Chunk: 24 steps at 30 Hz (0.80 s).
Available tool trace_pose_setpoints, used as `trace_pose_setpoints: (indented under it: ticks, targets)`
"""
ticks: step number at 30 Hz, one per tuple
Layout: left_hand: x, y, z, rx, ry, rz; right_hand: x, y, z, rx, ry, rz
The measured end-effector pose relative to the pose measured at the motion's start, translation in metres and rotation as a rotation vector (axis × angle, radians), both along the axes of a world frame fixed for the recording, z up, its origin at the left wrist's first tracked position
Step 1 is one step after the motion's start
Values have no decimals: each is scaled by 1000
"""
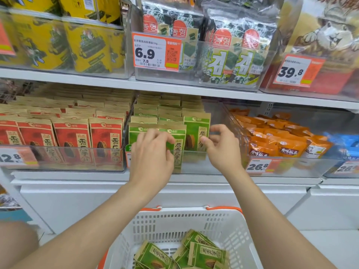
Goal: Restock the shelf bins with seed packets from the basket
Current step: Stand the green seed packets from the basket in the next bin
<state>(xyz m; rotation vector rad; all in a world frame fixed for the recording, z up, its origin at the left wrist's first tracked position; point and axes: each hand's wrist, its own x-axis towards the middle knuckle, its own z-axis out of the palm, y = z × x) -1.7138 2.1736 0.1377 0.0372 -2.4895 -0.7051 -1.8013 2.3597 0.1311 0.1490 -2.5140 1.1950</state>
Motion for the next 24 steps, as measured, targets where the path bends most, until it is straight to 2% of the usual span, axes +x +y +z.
trace_pose_setpoints:
  ticks: [2, 3, 8, 10, 13, 16, 18, 20, 22, 24]
  targets:
    - [1, 0, -2, -32, -12, -8, -5, -8, 0, 270, -73, -55]
    - [1, 0, -3, -47, -22, -9, -6, -12, 1, 338, -96, -74]
    - [1, -2, -11, -108, 3, -37, -2, -21, 11, 337, -235, -92]
    - [2, -3, -13, -158, 47, -41, 3, -22, 9, 390, -226, -131]
    - [2, -7, -14, -261, 108, -56, 12, -24, -4, 402, -53, -237]
    - [7, -9, -16, -312, 56, -138, 21, -22, -26, 357, 314, -331]
    - [12, -9, -21, -340, -79, -159, 29, -17, -43, 354, 587, -218]
    - [15, -8, -31, -445, -254, -150, 38, -11, -67, 376, 746, 96]
    - [18, -7, -44, -552, -396, -170, 47, -6, -101, 441, 747, 366]
    - [20, -6, -59, -628, -509, -221, 57, 1, -141, 549, 595, 450]
